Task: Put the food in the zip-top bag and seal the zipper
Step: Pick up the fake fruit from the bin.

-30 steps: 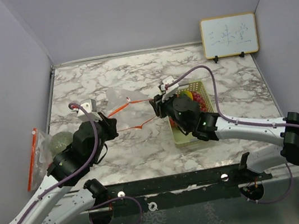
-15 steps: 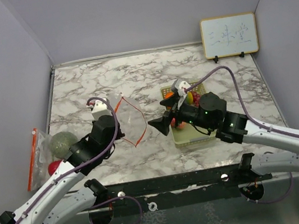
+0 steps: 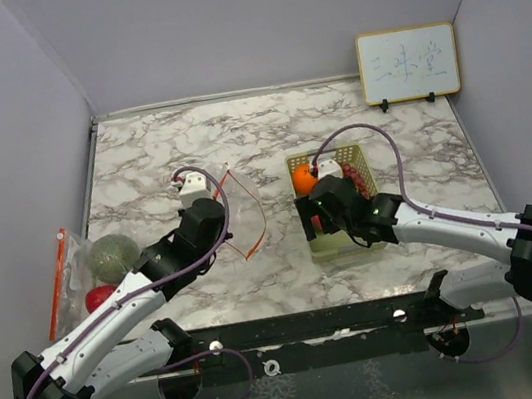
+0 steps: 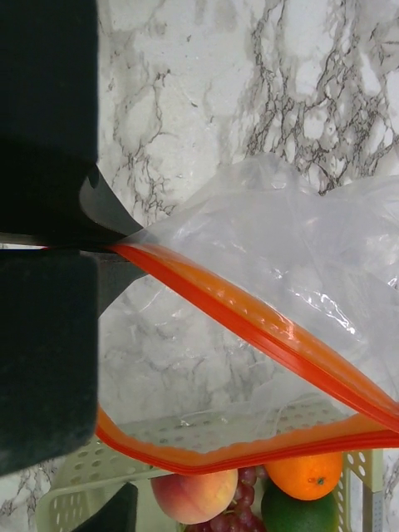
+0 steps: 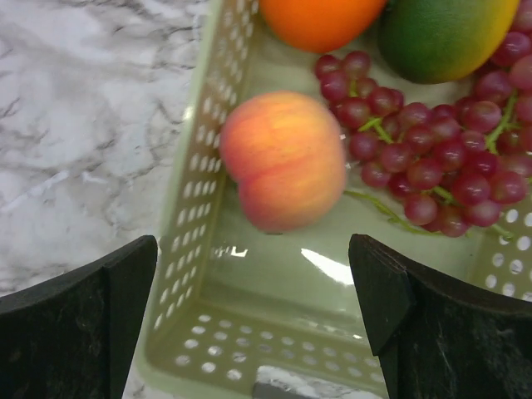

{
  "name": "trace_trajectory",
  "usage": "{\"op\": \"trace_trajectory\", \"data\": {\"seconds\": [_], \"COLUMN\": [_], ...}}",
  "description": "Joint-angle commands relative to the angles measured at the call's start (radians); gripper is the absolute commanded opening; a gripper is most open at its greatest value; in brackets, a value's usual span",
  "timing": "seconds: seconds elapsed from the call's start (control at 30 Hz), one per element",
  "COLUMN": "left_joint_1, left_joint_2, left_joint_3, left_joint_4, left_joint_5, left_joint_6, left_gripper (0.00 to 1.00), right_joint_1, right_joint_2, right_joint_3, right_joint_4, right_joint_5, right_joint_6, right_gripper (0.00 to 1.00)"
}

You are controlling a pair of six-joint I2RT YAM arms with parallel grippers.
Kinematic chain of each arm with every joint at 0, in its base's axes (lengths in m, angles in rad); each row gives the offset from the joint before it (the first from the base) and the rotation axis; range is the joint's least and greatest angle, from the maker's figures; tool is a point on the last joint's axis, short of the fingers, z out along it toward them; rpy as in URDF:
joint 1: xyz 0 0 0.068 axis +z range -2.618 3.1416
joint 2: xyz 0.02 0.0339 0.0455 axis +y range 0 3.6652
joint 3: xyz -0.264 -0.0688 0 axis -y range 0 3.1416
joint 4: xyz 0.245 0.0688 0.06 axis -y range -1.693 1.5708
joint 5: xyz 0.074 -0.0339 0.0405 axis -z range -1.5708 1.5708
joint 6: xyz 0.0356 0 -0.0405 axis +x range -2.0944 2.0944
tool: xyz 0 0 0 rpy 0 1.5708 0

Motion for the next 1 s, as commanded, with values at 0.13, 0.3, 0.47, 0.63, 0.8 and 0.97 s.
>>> {"op": "trace_trajectory", "data": {"seconds": [0.13,0.3,0.47,0.63,0.8,0.97], "left_joint_1": [0.002,0.002,0.001,0.002,0.002,0.002], "left_joint_2": [0.005,0.000,0.000,-0.003,0.005,0.025], "left_joint_3": [-0.041,-0.039,-0.040,-0.050,-0.043,-0.012], "left_joint_4": [0.088,0.088,0.088,0.089,0.087,0.096], "left_joint_5": [0.048,0.047,0.052,0.063,0.066,0.099], "left_joint_6": [-0.001,0.000,-0.003,-0.012,-0.019,-0.020], "left_gripper": [0.00,0.00,0.00,0.00,0.00,0.00], "right_joint_1": [-0.144,-0.158,-0.166,-0.166,-0.166,-0.163], "right_joint_2": [0.093,0.177,0.232,0.207,0.037,-0.168], "right_joint_3": [-0.018,-0.011,-0.035,-0.051,-0.046,-0.071], "right_joint_4": [0.111,0.180,0.241,0.257,0.225,0.316], "right_joint_5": [-0.071,-0.123,-0.163,-0.152,-0.190,-0.460], "right_joint_6": [-0.018,-0.056,-0.067,-0.097,-0.150,-0.210], "right_gripper": [1.00,0.96,0.82,0.45,0.33,0.31]}}
